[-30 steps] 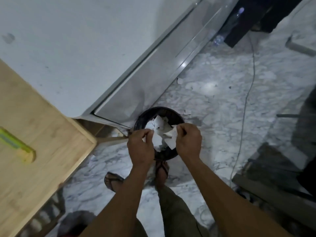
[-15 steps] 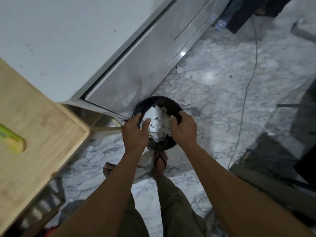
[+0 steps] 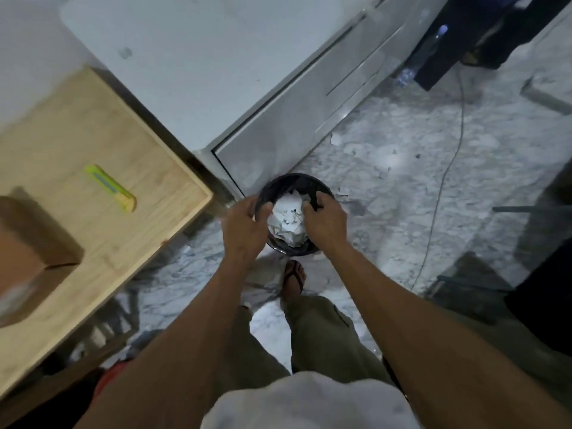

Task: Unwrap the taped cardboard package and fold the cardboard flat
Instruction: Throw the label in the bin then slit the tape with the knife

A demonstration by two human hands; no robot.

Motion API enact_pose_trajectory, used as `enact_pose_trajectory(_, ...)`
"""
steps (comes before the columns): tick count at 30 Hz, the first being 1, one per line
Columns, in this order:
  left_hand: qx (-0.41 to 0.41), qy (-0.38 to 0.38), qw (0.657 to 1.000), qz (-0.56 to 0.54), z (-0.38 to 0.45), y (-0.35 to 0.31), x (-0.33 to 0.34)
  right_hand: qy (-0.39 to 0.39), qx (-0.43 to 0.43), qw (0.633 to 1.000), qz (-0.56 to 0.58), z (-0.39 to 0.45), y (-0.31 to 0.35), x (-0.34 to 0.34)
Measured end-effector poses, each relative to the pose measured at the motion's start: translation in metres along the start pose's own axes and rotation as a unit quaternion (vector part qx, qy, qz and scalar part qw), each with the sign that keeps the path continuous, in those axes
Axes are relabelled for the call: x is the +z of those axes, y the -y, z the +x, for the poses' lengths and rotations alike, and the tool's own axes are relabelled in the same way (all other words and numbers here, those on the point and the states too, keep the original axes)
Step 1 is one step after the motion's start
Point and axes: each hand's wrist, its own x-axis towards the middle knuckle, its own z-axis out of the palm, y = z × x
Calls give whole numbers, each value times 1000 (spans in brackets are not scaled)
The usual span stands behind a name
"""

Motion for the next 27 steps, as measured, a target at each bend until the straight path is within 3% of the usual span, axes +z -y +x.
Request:
enact_pose_trajectory(9, 2, -100, 994, -34, -56, 17, -118, 52, -59, 996, 44, -76, 65, 41)
enact_pose_trajectory(13, -14, -158, 986, -42, -78, 54, -172, 63, -130, 988, 53, -113, 95, 73)
enact_pose_trajectory(21, -67, -263, 957, -106, -136, 144, -248, 121, -263, 957, -3, -183, 133, 147)
enact_pose_trajectory(27, -122, -305, 937, -118, -182, 217, -272, 187, -262, 940, -111, -215, 129, 205)
